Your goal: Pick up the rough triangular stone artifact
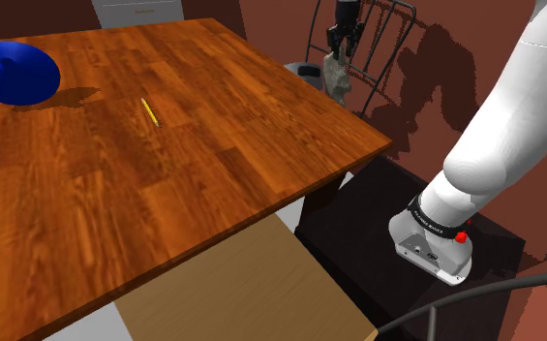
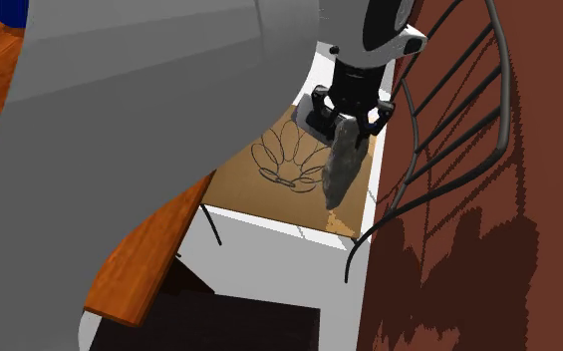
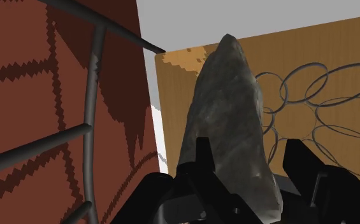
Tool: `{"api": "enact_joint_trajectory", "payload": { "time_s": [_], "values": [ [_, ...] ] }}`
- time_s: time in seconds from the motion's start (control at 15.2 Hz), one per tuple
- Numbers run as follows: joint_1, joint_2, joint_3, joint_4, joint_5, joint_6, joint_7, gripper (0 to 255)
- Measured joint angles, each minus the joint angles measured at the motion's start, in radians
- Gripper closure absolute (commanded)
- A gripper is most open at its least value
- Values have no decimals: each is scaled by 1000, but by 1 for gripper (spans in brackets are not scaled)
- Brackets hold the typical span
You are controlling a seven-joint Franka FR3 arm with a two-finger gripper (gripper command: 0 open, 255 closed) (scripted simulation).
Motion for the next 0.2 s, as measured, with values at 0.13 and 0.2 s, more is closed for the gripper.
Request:
{"api": "enact_joint_trajectory", "payload": {
  "time_s": [0.13,0.2],
  "values": [
    [-1,-10,-2,18,-2,-27,-5,255],
    [-1,-10,-2,24,-2,-33,-5,255]
  ]
}}
